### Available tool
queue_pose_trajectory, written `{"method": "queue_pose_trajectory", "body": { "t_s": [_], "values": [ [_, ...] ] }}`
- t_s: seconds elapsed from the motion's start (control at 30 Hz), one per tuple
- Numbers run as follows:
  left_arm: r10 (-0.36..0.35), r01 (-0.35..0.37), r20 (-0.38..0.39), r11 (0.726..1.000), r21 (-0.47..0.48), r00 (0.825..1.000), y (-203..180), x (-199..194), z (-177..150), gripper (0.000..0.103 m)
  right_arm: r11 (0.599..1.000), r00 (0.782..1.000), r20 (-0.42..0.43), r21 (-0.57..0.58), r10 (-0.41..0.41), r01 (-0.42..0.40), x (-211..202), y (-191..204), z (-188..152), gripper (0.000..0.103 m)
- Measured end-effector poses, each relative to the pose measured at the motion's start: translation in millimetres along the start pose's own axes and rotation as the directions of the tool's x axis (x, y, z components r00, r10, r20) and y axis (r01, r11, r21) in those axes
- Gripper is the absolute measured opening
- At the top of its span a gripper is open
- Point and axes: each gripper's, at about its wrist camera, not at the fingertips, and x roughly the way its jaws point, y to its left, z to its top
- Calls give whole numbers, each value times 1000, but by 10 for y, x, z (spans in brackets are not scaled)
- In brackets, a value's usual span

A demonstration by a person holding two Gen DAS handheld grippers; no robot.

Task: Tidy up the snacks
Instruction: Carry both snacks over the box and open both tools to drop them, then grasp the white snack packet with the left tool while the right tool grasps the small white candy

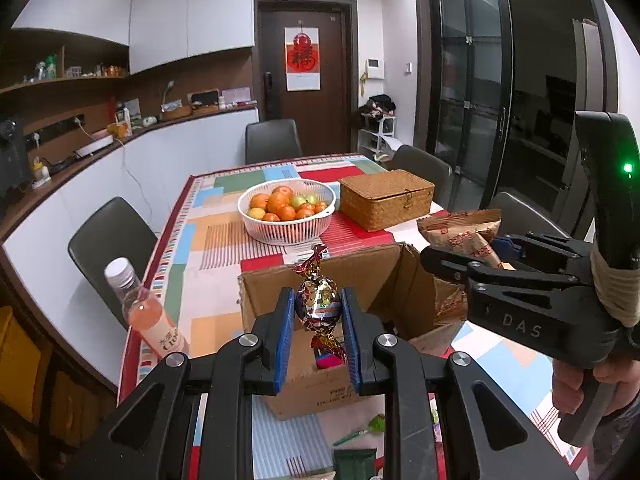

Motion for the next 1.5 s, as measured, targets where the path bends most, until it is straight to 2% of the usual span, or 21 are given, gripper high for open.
{"method": "queue_pose_trajectory", "body": {
  "t_s": [0.1,0.23,0.3,0.33,0.47,0.8,1.17,1.4,1.5],
  "values": [
    [-16,16,-26,1000,-16,1000,39,151,82,24,1000,1000,-15,3,-11,11,107,-33,61,42],
    [3,-4,-58,1000,-18,998,69,350,168,24,1000,999,-27,1,-22,22,212,-70,96,42],
    [16,-18,-75,1000,-25,997,88,438,197,32,1000,999,-30,1,-28,28,271,-88,123,42],
    [22,-24,-76,999,-29,997,104,446,195,41,1000,999,-36,-2,-30,30,307,-94,138,43],
    [63,-65,-60,998,-26,996,119,380,156,47,999,998,-43,1,-50,50,351,-115,149,56],
    [90,-90,-14,996,-13,996,109,-26,-67,58,998,1000,-5,-54,-18,18,37,84,-74,56],
    [117,-117,-2,993,1,993,72,-471,-515,65,994,997,-39,-86,59,-63,-184,360,-490,56],
    [124,-126,-67,992,-24,990,83,-520,-875,65,985,990,-122,-144,75,-92,-169,534,-869,56],
    [118,-123,-117,992,-40,986,98,-481,-1068,66,981,984,-161,-164,79,-105,-139,588,-973,56]
  ]
}}
